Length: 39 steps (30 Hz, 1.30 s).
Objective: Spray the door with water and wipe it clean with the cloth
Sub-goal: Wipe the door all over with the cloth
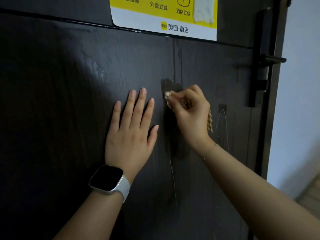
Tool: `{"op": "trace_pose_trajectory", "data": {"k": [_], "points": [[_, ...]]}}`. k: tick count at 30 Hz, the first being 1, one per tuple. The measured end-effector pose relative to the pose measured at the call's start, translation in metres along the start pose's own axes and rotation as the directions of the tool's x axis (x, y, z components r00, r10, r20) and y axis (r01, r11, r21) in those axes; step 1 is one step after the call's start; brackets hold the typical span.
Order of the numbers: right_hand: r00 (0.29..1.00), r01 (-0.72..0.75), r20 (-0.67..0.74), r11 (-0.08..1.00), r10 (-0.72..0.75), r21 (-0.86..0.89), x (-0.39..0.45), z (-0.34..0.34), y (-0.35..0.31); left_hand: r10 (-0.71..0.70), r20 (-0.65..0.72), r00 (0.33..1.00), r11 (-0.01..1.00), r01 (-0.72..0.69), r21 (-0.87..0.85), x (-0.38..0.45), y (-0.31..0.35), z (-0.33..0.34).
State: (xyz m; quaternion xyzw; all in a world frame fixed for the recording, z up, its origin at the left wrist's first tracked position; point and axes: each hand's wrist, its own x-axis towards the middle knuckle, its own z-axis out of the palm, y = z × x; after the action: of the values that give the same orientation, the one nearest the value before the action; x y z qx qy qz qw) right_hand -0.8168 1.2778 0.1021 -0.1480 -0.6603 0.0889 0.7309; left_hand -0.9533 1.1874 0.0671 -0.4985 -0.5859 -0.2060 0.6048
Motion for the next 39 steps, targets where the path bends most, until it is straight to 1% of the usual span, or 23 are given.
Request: {"op": "trace_pose_trajectory", "data": {"k": [1,3,6,8,10,12,15,18,20,21,23,25,27,30,33,35,37,39], "points": [[1.000,0.011,-0.027,1.000,-0.011,0.000,0.002,0.002,-0.001,0.005,-0.002,1.000,1.000,-0.005,-0.006,0.000,0.000,0.000],[0.999,0.028,-0.023,0.999,-0.028,-0.027,-0.021,0.003,0.008,0.002,-0.009,1.000,1.000,-0.002,-0.014,-0.001,0.000,0.001],[0.998,0.027,0.064,0.996,-0.022,-0.086,-0.108,-0.009,0.036,-0.003,-0.019,1.000,1.000,0.003,-0.014,-0.003,0.002,0.001],[0.992,-0.013,0.123,0.992,0.028,-0.126,-0.169,-0.021,0.051,-0.004,-0.023,1.000,1.000,0.004,-0.019,-0.001,0.001,0.000],[0.981,-0.105,0.149,0.987,0.123,-0.121,-0.200,-0.025,0.060,-0.006,-0.018,1.000,1.000,0.006,-0.020,-0.001,0.000,-0.001],[0.974,-0.141,0.166,0.985,0.156,-0.103,-0.194,-0.024,0.060,-0.004,-0.017,1.000,1.000,0.004,-0.016,0.000,0.000,0.000],[0.974,-0.120,0.185,0.990,0.131,-0.070,-0.144,-0.022,0.044,-0.007,-0.026,1.000,1.000,0.006,-0.024,0.000,0.001,0.000],[0.988,-0.114,0.100,0.993,0.116,-0.021,-0.083,-0.015,0.024,-0.003,-0.013,1.000,0.999,0.002,-0.041,-0.001,0.002,-0.002],[0.995,-0.088,0.051,0.996,0.089,-0.022,-0.069,-0.008,0.019,-0.007,-0.008,1.000,0.999,0.007,-0.039,-0.001,0.001,-0.002],[0.997,-0.071,0.033,0.996,0.073,-0.056,-0.075,-0.007,0.021,-0.011,-0.008,1.000,0.999,0.010,-0.041,-0.001,0.000,-0.002],[0.999,-0.030,0.007,0.990,0.031,-0.136,-0.110,-0.009,0.033,-0.012,-0.010,1.000,0.999,0.011,-0.042,-0.001,0.000,-0.002],[0.999,-0.035,0.029,0.987,0.040,-0.160,-0.167,-0.018,0.052,-0.009,-0.009,1.000,0.999,0.008,-0.037,-0.001,0.001,-0.002],[0.992,-0.079,0.085,0.982,0.095,-0.174,-0.228,-0.027,0.070,-0.004,-0.005,1.000,1.000,0.004,-0.031,-0.001,0.002,-0.002],[0.959,-0.221,0.147,0.963,0.244,-0.156,-0.287,-0.034,0.082,-0.005,0.000,1.000,1.000,0.005,-0.024,0.000,0.000,-0.003],[0.930,-0.302,0.185,0.947,0.318,-0.113,-0.278,-0.037,0.078,-0.002,-0.001,1.000,1.000,0.002,-0.029,0.001,0.001,-0.003],[0.935,-0.286,0.194,0.954,0.298,-0.084,-0.247,-0.035,0.070,-0.006,-0.004,1.000,0.999,0.006,-0.032,0.000,0.001,-0.003],[0.954,-0.266,0.139,0.964,0.267,-0.030,-0.202,-0.028,0.062,-0.008,-0.005,1.000,0.999,0.008,-0.034,0.000,0.000,-0.003],[0.968,-0.245,0.047,0.969,0.245,0.006,-0.165,-0.019,0.056,-0.006,-0.008,1.000,0.999,0.006,-0.035,0.000,0.001,-0.002]]}}
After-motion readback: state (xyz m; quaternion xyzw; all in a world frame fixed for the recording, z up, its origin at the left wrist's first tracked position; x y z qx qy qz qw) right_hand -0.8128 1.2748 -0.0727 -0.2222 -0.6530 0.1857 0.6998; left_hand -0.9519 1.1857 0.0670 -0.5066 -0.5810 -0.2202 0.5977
